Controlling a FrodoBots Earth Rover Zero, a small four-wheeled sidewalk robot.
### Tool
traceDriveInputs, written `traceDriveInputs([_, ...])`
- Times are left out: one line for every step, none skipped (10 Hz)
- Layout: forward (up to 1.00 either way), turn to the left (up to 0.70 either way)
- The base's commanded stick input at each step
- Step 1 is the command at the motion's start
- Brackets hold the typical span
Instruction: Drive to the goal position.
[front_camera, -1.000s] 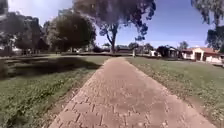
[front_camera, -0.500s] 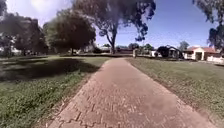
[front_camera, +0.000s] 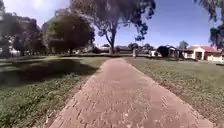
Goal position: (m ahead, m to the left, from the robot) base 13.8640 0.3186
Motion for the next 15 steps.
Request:
traceDriveInputs([0.7,0.0])
traceDriveInputs([0.7,0.0])
traceDriveInputs([0.23,0.0])
traceDriveInputs([0.21,0.0])
traceDriveInputs([0.2,0.0])
traceDriveInputs([0.7,0.0])
traceDriveInputs([0.7,0.0])
traceDriveInputs([0.7,0.0])
traceDriveInputs([0.7,0.0])
traceDriveInputs([0.7,0.0])
traceDriveInputs([0.7,0.0])
traceDriveInputs([0.7,0.0])
traceDriveInputs([0.7,0.0])
traceDriveInputs([0.7,0.0])
traceDriveInputs([0.7,0.0])
